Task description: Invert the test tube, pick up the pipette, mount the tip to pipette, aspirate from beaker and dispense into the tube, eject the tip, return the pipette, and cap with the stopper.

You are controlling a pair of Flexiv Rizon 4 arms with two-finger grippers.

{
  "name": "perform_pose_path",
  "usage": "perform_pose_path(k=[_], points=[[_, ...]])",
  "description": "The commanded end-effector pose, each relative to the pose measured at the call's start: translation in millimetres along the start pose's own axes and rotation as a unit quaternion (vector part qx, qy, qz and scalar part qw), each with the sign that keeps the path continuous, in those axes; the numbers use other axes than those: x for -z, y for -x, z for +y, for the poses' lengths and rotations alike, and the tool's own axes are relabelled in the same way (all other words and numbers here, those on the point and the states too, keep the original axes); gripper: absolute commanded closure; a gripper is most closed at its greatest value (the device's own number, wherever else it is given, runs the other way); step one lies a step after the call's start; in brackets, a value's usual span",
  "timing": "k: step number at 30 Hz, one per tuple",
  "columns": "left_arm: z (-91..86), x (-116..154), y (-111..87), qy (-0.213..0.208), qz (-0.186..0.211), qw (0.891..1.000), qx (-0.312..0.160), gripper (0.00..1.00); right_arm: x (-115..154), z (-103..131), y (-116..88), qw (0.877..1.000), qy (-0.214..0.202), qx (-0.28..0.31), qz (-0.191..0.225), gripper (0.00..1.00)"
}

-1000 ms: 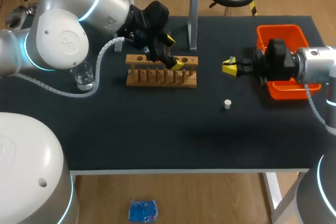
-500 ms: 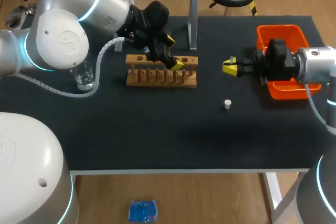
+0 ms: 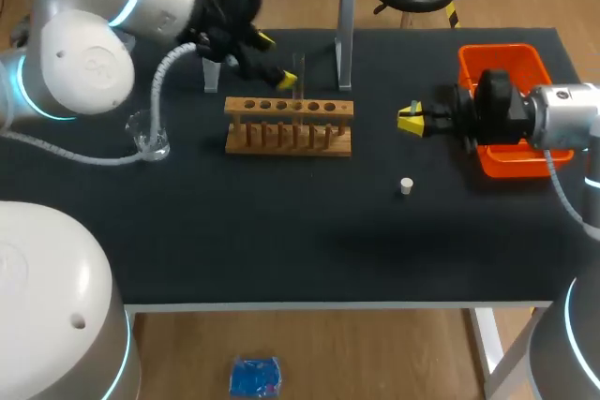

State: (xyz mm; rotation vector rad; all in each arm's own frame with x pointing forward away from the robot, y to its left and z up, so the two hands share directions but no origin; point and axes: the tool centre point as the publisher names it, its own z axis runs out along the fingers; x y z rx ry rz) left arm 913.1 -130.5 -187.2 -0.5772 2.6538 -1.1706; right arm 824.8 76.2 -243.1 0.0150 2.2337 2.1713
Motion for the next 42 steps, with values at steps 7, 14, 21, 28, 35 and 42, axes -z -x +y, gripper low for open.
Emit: perform_pose_path(k=[7,14,21,28,35,42], points=[[2.9,35,103.9,0.053,-0.016,0.998,0.039,0.00,-1,0,-1,1.000,-0.001,0.000,-0.002,1.00],[1.0,25,144.7,0.066,-0.073,0.990,0.100,0.00,-1,0,-1,1.000,-0.001,0.000,-0.002,1.00],[2.0,14,150.7,0.037,-0.171,0.965,0.195,0.00,-1,0,-1,1.000,-0.001,0.000,-0.002,1.00],[0.6,4,142.2,0.011,-0.259,0.940,0.223,0.00,-1,0,-1,1.000,-0.001,0.000,-0.002,1.00],[-2.4,1,147.3,-0.004,-0.314,0.920,0.233,0.00,-1,0,-1,1.000,-0.001,0.000,-0.002,1.00],[-9.8,-6,160.1,-0.025,-0.342,0.907,0.244,0.00,-1,0,-1,1.000,-0.001,0.000,-0.002,1.00]])
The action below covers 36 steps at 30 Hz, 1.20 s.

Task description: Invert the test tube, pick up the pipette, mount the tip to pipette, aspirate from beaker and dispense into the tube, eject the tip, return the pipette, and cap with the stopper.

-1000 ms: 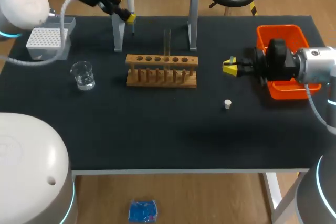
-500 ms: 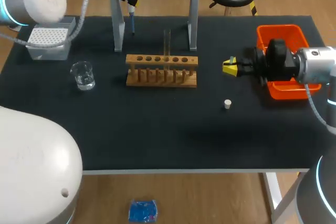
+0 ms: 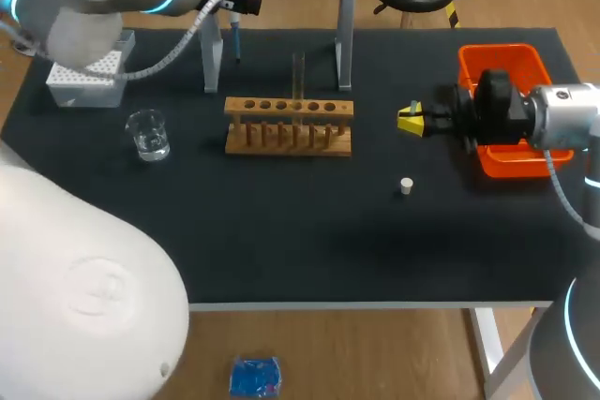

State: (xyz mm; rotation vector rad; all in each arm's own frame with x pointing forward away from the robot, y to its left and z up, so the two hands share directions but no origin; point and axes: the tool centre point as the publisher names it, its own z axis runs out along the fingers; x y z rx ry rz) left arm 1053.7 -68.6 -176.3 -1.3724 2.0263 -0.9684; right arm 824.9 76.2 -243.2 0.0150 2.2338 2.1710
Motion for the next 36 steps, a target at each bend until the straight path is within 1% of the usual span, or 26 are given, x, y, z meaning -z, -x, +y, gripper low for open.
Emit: perform_pose_path(k=[1,3,8,11,19,25,36], points=[[-3.1,-14,-0.6,-0.011,-0.063,0.998,0.009,0.00,-1,0,-1,1.000,-0.001,0.000,-0.002,1.00],[-4.7,-18,0.1,-0.017,-0.067,0.997,0.017,0.00,-1,0,-1,1.000,-0.001,0.000,-0.002,1.00],[-8.5,-25,2.8,-0.030,-0.097,0.994,0.039,0.00,-1,0,-1,1.000,-0.001,0.000,-0.002,1.00],[-11.0,-29,2.4,-0.041,-0.108,0.992,0.050,0.00,-1,0,-1,1.000,-0.001,0.000,-0.002,1.00],[-17.0,-41,2.1,-0.060,-0.130,0.988,0.063,0.00,-1,0,-1,1.000,-0.001,0.000,-0.002,1.00],[-23.3,-49,4.7,-0.069,-0.136,0.986,0.067,0.00,-1,0,-1,1.000,-0.001,0.000,-0.002,1.00],[-31.5,-66,16.7,-0.073,-0.140,0.984,0.081,0.00,-1,0,-1,1.000,-0.001,0.000,-0.002,1.00]])
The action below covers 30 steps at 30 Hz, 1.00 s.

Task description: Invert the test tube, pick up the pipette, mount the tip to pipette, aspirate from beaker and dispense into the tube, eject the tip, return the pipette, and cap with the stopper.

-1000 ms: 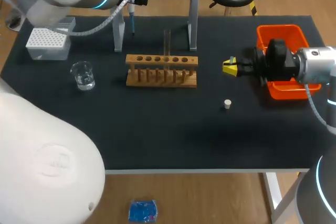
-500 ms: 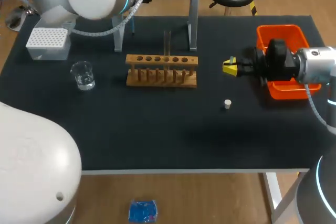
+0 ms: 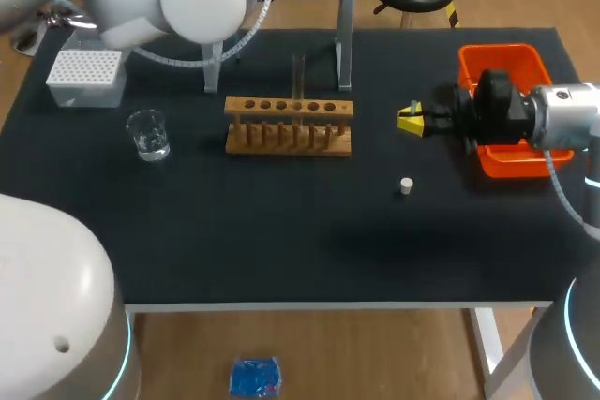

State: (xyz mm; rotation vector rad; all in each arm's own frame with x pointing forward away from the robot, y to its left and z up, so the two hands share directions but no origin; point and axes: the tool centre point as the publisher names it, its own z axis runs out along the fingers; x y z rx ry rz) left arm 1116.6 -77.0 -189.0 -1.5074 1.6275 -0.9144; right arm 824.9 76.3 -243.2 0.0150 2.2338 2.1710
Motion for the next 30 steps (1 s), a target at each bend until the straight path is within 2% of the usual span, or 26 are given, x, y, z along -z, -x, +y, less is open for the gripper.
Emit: perform_pose_path(k=[1,30], points=[[-2.2,-13,-0.9,0.002,0.000,1.000,0.004,0.00,-1,0,-1,1.000,-0.001,0.000,-0.002,1.00],[-9.0,-39,8.2,-0.024,0.004,0.999,0.022,0.00,-1,0,-1,1.000,-0.001,0.000,-0.002,1.00]])
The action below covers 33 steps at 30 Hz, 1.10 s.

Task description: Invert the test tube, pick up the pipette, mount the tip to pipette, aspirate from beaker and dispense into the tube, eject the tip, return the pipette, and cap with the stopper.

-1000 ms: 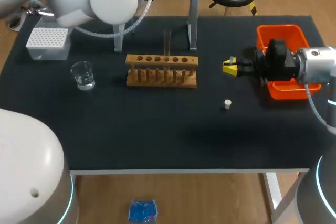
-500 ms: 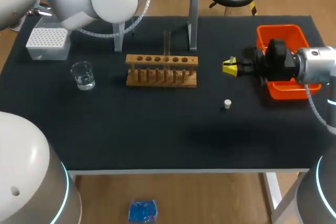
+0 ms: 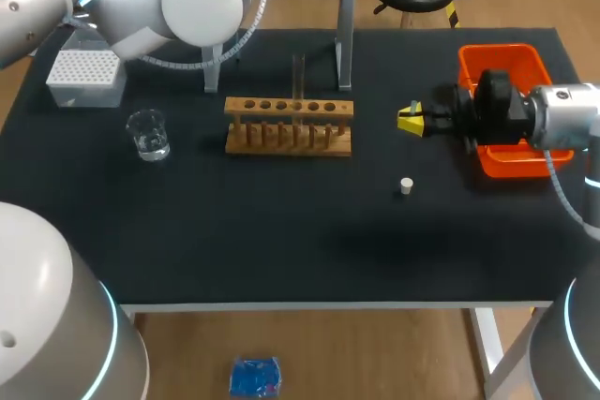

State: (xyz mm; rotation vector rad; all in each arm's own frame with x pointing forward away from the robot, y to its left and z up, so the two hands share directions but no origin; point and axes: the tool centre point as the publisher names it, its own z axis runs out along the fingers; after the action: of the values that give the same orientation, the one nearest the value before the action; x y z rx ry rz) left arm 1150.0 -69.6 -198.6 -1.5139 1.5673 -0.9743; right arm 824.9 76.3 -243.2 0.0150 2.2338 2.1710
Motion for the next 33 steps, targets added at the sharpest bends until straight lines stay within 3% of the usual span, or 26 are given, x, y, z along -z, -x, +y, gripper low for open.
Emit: perform_pose_path(k=[1,33], points=[[-1.6,-6,-0.6,0.000,0.003,1.000,-0.001,0.00,-1,0,-1,1.000,-0.001,0.000,-0.002,1.00],[-4.4,-24,6.9,-0.009,-0.001,1.000,0.002,0.00,-1,0,-1,1.000,-0.001,0.000,-0.002,1.00]])
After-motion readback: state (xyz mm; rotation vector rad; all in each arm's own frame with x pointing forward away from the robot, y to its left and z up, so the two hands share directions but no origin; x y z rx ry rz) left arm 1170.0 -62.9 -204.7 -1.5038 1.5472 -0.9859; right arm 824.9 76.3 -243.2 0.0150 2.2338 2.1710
